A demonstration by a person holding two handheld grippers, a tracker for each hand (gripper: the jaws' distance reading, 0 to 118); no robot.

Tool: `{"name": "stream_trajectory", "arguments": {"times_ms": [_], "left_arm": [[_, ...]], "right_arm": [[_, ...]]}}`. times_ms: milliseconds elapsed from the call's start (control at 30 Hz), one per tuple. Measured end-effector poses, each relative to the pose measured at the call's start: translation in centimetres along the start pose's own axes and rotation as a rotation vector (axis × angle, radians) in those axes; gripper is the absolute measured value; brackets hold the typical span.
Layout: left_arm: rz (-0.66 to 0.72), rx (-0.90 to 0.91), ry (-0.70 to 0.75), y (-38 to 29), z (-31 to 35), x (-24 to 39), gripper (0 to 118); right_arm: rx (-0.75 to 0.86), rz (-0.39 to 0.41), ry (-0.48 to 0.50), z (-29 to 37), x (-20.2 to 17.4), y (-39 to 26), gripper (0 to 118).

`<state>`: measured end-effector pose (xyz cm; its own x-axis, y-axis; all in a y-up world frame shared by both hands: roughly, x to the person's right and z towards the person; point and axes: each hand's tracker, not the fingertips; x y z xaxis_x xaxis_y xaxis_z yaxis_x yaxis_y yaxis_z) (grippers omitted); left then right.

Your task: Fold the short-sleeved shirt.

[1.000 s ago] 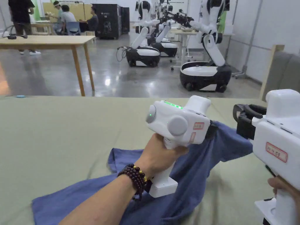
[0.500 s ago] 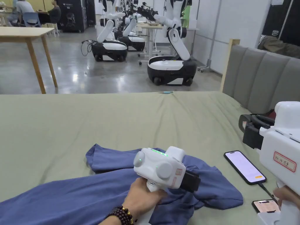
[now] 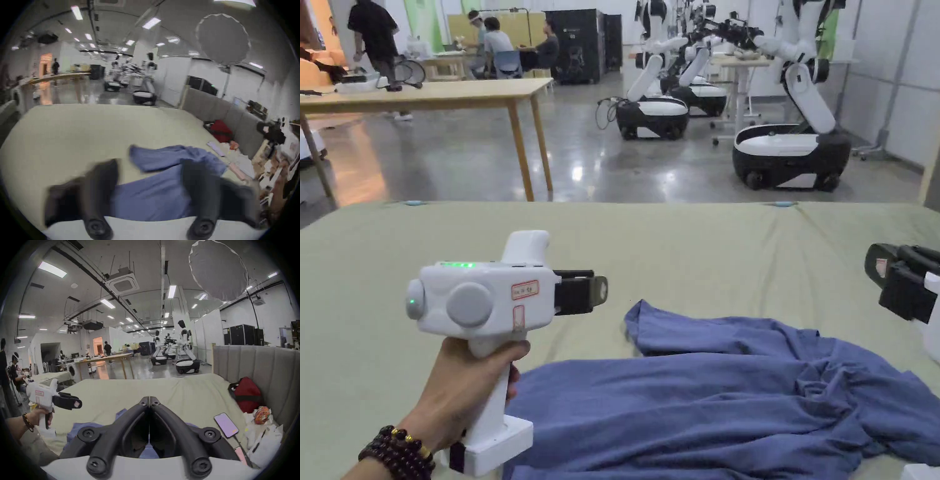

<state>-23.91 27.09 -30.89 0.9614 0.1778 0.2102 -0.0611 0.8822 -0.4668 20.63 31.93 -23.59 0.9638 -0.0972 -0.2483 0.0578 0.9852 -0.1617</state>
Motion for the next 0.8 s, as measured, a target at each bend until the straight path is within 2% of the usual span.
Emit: {"name": "stream_trajectory", "arguments": {"times_ms": [33,67,167,300,367,400,433,467,600,733,767,800], "left_arm": [[0.001,-0.015,0.061,-0.6,0.5,-1.3,19],[0.002,-0.021,0.126,-1.3,1.0,-2.6,1],[0.056,-0.068,0.134,-2.3,1.4,-5.5,0],[-0.060,-0.200,0.239,-3.8,-0.4,-7.2,0],[-0.045,-0.277,0.236,-4.8,-1.8,-8.1,19],[-0.018,-0.294,0.221,-5.2,-2.8,-9.3,45],[-0.006,-0.309,0.222,-5.7,-3.6,-9.8,80],[0.005,-0.321,0.201,-6.2,-4.3,-10.3,90],[-0.008,-0.343,0.242,-8.0,-6.4,-11.4,89],[-0.041,-0.440,0.246,-9.9,-8.2,-11.9,88],[-0.045,-0.438,0.240,-10.4,-8.1,-11.4,86],[-0.063,-0.437,0.249,-10.8,-7.9,-10.8,78]], "right_arm": [[-0.002,-0.001,0.006,-0.1,-0.7,-0.1,0],[-0.012,0.001,0.021,-0.3,-1.3,-0.2,0],[-0.021,0.014,0.041,-0.5,-2.8,-0.4,0],[-0.042,0.041,0.052,-0.6,-3.7,-0.5,0],[-0.053,0.044,0.057,-0.6,-3.8,-0.7,0],[-0.058,0.046,0.052,-0.7,-3.8,-0.8,0],[-0.064,0.049,0.050,-0.7,-3.8,-1.0,0],[-0.073,0.050,0.049,-0.7,-3.7,-1.1,0],[-0.109,0.040,0.045,-0.8,-3.2,-1.7,0],[-0.125,0.041,0.027,-0.8,-2.7,-2.0,0],[-0.127,0.041,0.026,-0.8,-2.6,-2.0,0],[-0.129,0.042,0.023,-0.9,-2.6,-2.0,0]]}}
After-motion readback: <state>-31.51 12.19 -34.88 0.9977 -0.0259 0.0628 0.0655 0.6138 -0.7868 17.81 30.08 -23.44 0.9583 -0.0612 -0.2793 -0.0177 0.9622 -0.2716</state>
